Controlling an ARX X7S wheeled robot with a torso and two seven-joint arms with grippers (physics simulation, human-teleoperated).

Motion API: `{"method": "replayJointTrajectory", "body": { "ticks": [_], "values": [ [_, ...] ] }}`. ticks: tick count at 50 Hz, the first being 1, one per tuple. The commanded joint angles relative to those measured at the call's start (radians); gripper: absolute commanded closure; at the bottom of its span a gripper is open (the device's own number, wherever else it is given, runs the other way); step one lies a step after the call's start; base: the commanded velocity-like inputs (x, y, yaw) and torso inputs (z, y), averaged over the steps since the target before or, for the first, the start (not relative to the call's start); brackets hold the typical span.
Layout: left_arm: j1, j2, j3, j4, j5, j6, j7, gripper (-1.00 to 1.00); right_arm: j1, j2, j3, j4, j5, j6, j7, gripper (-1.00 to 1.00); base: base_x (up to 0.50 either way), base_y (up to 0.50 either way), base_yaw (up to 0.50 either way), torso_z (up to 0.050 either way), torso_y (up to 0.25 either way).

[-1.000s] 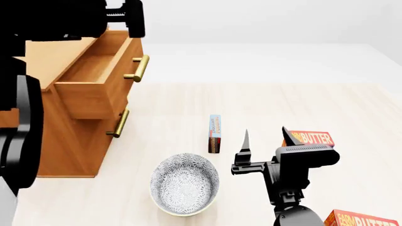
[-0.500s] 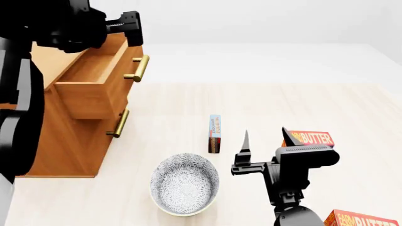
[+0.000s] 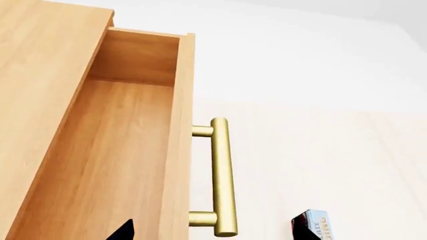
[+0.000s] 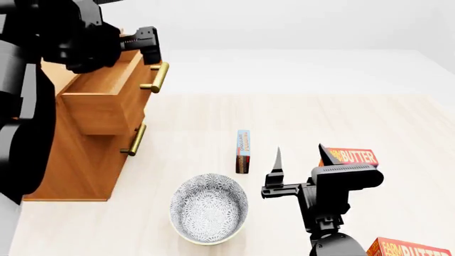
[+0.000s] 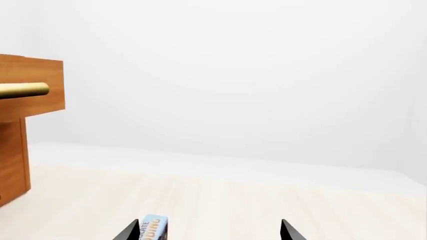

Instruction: Put the chocolate pudding in the top drawer of the cabinet and close it.

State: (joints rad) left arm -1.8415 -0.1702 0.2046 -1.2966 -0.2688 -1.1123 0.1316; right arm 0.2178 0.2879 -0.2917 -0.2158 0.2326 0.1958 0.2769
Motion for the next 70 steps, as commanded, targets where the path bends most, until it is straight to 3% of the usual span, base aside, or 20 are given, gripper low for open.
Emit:
{"method": "replayJointTrajectory", "body": {
  "ticks": [1,29,70],
  "values": [
    [0.005,0.007,-0.06,-0.011,0.079,-0.014,0.018,-1.0,-0.002,0.005,-0.002,-0.003,0.003,-0.002,0.004,-1.0,0.0,0.0,0.0,0.0,0.0],
    [0.042,0.016,-0.164,-0.011,0.208,-0.033,0.061,-1.0,-0.001,0.013,-0.011,-0.003,0.006,-0.005,0.013,-1.0,0.0,0.0,0.0,0.0,0.0],
    [0.058,0.032,-0.19,-0.011,0.257,-0.064,0.129,-1.0,0.001,0.02,-0.019,0.001,0.02,-0.011,0.021,-1.0,0.0,0.0,0.0,0.0,0.0]
  ]
}}
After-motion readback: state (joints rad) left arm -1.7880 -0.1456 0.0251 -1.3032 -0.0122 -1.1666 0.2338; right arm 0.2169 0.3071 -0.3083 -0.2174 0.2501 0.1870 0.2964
